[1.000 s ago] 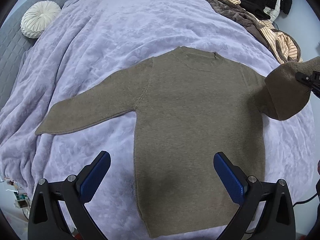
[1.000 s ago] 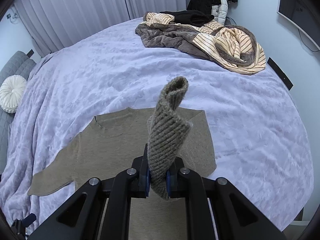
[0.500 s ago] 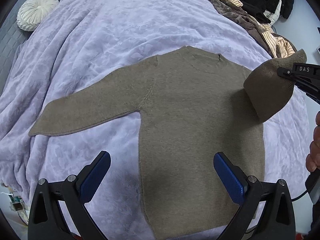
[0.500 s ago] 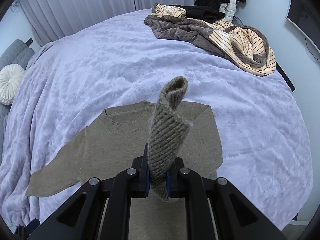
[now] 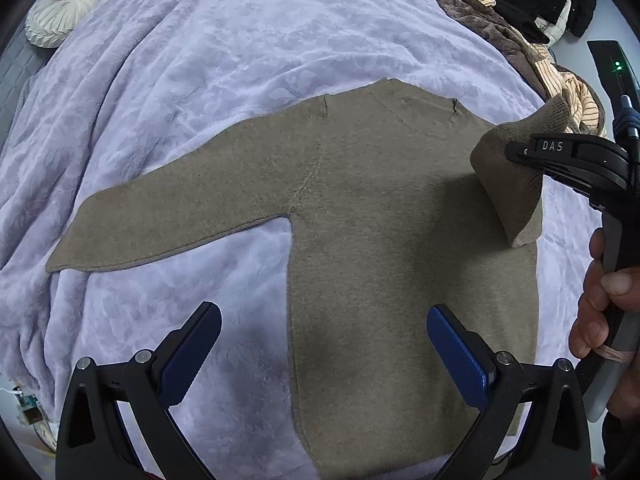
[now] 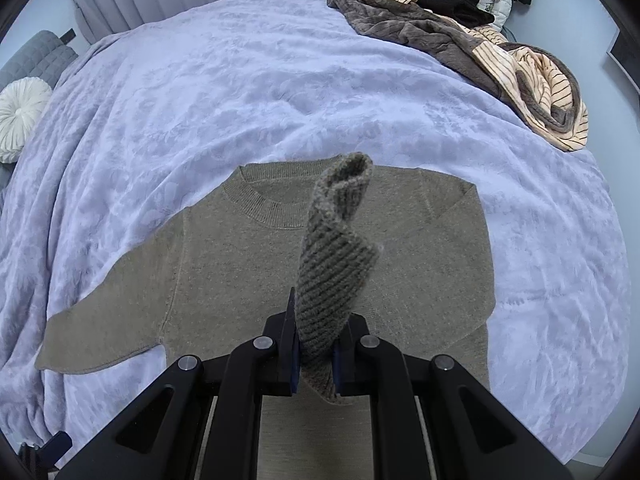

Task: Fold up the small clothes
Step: 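Lift the sleeve cuff with the right gripper and carry it across the sweater body, then lay the sleeve on the sweater body and open the right gripper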

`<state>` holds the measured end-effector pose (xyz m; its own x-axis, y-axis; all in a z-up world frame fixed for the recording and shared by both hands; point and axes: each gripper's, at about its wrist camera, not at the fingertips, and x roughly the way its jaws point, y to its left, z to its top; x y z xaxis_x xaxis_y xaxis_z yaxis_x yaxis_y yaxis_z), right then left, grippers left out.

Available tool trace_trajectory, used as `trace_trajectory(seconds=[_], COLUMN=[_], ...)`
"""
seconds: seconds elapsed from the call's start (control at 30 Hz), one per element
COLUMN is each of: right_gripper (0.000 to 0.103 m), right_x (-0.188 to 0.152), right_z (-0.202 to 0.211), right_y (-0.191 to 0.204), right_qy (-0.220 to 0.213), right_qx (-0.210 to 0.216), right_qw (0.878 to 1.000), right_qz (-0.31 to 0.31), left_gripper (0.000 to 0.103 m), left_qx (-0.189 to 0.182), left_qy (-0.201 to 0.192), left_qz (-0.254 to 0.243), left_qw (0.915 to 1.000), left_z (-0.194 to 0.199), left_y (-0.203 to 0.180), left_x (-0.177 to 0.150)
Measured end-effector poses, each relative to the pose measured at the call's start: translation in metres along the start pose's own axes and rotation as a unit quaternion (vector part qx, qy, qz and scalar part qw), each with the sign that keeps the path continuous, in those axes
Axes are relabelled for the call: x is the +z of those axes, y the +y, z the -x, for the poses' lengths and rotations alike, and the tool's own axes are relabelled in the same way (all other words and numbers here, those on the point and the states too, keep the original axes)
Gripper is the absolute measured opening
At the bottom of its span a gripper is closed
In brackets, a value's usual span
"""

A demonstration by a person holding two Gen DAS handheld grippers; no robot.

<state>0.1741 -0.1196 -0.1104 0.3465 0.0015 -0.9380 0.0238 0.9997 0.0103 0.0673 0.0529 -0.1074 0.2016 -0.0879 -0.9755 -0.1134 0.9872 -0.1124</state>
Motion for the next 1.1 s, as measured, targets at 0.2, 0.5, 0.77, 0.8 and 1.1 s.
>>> trace_trajectory(seconds=[0.2, 0.5, 0.77, 0.8, 1.1], right_gripper=[0.012, 0.013, 0.018, 0.019, 0.050], right_x=[0.000, -0.002, -0.016, -0.018, -0.032], right_z=[-0.023, -0.063, -0.104, -0.108, -0.112], right_y=[0.013, 0.034, 0.075, 0.079, 0.116], right_qy=[0.023, 0.050, 0.092, 0.100, 0.126], right_qx=[-0.001, 0.004, 0.026, 0.032, 0.104], right_qw=[1.000, 0.998, 0.993, 0.992, 0.978], right_qz=[0.013, 0.024, 0.066, 0.072, 0.131], left_gripper=[0.103, 0.103, 0.103, 0.103, 0.103], left_qx=[-0.010, -0.019, -0.020, -0.017, -0.031], left_qy=[0.005, 0.015, 0.027, 0.028, 0.034], left_qz=[-0.017, -0.032, -0.017, -0.013, -0.005], left_qw=[0.9998, 0.9992, 0.9993, 0.9994, 0.9989], left_z=[-0.009, -0.022, -0.032, -0.032, -0.037], left_y=[-0.006, -0.007, 0.009, 0.012, 0.023], left_x=[0.007, 0.013, 0.012, 0.012, 0.007])
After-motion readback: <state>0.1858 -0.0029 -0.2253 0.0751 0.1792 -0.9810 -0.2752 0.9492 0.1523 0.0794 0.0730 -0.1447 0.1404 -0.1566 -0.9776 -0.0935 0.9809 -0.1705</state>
